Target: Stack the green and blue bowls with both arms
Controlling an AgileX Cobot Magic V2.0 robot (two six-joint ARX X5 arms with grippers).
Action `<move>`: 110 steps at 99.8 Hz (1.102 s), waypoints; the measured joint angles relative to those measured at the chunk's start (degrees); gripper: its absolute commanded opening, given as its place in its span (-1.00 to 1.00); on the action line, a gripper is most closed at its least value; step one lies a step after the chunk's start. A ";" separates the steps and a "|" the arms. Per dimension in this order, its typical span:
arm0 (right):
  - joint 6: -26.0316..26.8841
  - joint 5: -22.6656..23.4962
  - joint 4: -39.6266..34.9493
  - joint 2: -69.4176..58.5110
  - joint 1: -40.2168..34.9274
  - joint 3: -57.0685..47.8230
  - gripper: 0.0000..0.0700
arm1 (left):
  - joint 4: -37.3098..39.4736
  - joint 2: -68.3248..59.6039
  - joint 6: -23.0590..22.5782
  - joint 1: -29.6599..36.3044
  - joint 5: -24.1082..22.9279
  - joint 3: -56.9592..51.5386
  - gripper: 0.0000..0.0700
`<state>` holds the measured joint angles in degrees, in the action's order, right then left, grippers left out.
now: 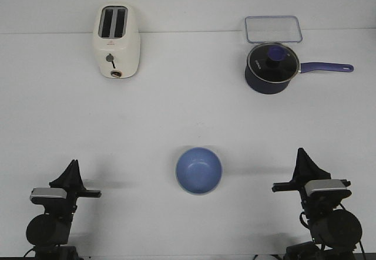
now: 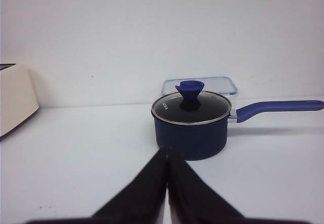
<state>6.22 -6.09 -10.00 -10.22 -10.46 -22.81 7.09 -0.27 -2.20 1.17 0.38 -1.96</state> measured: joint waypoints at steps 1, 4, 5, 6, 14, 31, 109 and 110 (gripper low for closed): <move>0.00 0.02 0.00 0.00 0.00 0.00 -1.00 | 0.00 0.00 0.00 0.00 0.00 0.00 -0.96; -0.04 0.00 0.00 0.00 0.00 0.00 -1.00 | 0.00 0.00 0.00 0.00 0.00 0.00 -0.96; -0.07 -0.02 0.00 0.00 0.00 0.00 -1.00 | 0.00 0.00 0.00 0.00 0.00 0.00 -0.96; -0.13 -0.07 0.00 0.00 0.00 0.00 -1.00 | 0.00 0.00 0.00 0.00 0.00 0.00 -0.96; -1.88 -0.66 0.00 0.00 0.07 0.00 -1.00 | -0.02 0.00 0.00 0.00 0.00 0.00 -0.96; -9.20 -2.10 0.90 2.23 2.71 4.04 -1.00 | -0.02 0.00 0.00 0.00 0.00 0.00 -0.96; -24.90 0.55 6.36 10.19 7.08 21.94 -1.00 | -0.17 -0.02 0.00 0.00 0.00 0.00 -0.96; -24.90 0.55 6.36 10.19 7.08 21.94 -1.00 | -0.20 -0.02 0.00 0.00 0.00 0.00 -0.96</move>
<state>-18.68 -5.54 -3.64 -0.03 -3.38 -0.86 6.90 -0.30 -2.20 1.17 0.38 -1.96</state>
